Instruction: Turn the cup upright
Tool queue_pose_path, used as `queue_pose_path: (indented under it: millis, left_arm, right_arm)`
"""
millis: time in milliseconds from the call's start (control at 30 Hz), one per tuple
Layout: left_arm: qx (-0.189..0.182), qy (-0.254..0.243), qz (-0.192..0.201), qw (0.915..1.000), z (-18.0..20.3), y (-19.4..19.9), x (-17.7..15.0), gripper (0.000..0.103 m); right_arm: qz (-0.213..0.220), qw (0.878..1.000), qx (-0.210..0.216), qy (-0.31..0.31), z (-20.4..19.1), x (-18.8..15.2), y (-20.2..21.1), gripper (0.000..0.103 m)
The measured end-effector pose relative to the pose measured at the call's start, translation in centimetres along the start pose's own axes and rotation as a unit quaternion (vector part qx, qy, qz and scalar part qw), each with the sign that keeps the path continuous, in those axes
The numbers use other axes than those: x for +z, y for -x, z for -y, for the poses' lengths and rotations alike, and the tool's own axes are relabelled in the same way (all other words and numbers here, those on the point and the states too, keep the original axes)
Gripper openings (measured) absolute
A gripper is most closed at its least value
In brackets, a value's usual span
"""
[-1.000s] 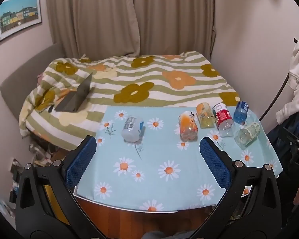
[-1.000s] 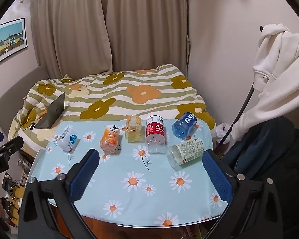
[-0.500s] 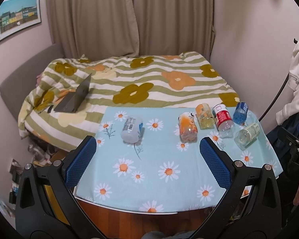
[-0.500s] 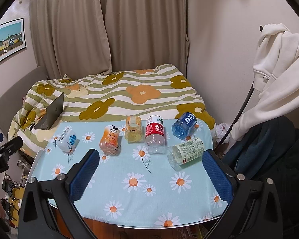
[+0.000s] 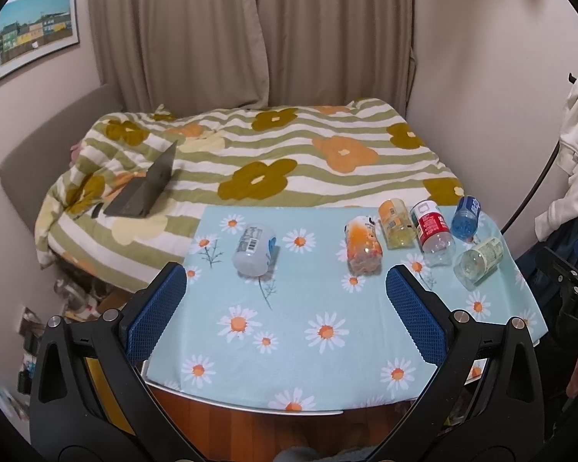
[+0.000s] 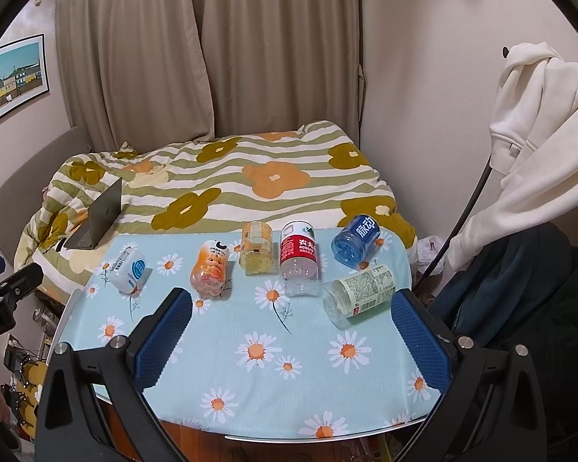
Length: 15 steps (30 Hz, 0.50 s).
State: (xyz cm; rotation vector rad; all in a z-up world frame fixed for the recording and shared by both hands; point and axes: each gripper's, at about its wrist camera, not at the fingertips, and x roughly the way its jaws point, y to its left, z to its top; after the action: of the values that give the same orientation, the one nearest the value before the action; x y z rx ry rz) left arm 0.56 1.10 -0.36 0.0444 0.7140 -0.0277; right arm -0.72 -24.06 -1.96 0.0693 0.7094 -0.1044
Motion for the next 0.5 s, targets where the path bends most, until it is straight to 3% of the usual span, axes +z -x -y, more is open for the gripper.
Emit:
queue_pose_path:
  millis: [500]
  left_arm:
    - [-0.001, 0.000, 0.001, 1.0000, 0.00, -0.29, 0.16, 0.103]
  right_arm:
    - [-0.001, 1.000, 0.000, -0.001, -0.01, 0.14, -0.08, 0.103]
